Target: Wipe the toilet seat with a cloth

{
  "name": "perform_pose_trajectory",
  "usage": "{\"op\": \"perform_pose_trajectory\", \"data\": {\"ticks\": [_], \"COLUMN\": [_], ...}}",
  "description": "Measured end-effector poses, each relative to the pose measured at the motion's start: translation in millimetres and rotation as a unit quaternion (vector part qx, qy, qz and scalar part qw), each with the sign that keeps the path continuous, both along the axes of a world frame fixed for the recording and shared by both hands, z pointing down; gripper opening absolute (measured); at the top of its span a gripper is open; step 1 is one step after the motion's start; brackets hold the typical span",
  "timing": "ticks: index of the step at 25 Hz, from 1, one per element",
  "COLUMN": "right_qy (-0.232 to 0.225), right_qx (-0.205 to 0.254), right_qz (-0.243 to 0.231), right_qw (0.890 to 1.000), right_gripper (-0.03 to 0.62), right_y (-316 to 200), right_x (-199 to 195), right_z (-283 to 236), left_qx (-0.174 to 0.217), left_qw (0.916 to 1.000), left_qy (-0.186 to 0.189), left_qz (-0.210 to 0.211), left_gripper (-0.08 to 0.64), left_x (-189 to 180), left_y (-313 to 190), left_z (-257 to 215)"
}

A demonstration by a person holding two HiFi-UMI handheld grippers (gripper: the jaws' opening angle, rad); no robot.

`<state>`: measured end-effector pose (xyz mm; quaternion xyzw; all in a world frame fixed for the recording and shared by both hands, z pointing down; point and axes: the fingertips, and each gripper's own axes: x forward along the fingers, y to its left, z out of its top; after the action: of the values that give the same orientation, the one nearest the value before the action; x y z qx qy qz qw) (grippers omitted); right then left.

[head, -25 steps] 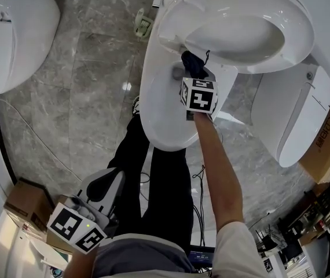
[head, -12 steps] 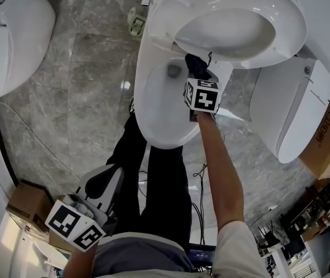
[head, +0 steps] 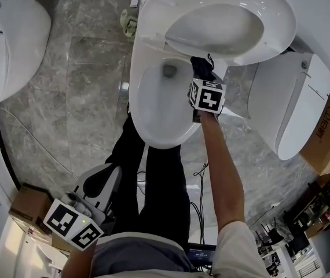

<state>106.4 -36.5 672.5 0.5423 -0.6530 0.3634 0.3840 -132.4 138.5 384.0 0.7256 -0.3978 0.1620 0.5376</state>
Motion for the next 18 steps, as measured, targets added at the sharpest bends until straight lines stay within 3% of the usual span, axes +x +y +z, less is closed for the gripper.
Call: {"op": "perform_pose_trajectory", "data": {"ticks": [18], "right_qy": [0.017], "right_qx": [0.009], "right_qz": [0.033], "right_qw": [0.999], "right_gripper": [0.083], "right_y": [-1], "right_x": [52], "right_z": [-33], "left_qx": [0.018], "left_qw": [0.9998], "left_qy": [0.006], "left_qz": [0.002], "left_gripper": [0.009], "left_x": [13], "left_y": [-11], "left_z": [-15]}}
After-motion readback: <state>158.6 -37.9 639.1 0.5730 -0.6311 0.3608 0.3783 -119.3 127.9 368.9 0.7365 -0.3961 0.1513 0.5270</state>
